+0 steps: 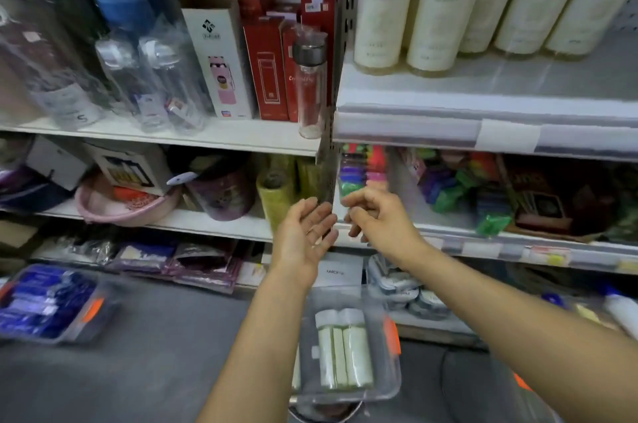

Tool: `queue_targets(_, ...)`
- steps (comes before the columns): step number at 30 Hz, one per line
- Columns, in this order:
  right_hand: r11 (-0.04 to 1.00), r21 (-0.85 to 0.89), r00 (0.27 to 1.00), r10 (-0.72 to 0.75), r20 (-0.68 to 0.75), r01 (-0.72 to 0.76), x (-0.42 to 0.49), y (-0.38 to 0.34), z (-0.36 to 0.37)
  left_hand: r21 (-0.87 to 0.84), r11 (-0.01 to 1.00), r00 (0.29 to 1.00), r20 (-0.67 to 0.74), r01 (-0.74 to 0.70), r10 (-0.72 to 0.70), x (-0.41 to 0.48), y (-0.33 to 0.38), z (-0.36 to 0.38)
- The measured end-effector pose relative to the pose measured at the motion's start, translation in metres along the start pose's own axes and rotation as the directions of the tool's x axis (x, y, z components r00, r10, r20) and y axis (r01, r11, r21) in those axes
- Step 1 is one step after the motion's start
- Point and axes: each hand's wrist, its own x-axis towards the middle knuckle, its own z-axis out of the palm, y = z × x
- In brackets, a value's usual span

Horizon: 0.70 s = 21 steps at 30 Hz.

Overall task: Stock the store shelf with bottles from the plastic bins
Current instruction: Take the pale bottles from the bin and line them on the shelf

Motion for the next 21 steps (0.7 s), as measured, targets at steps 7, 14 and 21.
queue_targets(7,0.949,-0.064,0.944,0.315,0.100,-0.310,-0.007,0.111,0.035,-0.003,0.978,0.962,-0.179,0.208,-0.205,0.051,-0.075,-0.076)
queue_targets(14,0.806,-0.059,0.790,0.590,0.168,-0.589,-0.010,0.216,0.063,0.000,0.940,0.891,-0.316,0.342,-0.325,0.100,-0.151,-0.135)
queue_targets(21,0.628,-0.073,0.601,0.767,0.224,-0.774,-0.015,0.331,0.103,-0.022,0.907,0.823,-0.410,0.421,-0.393,0.160,-0.230,-0.203)
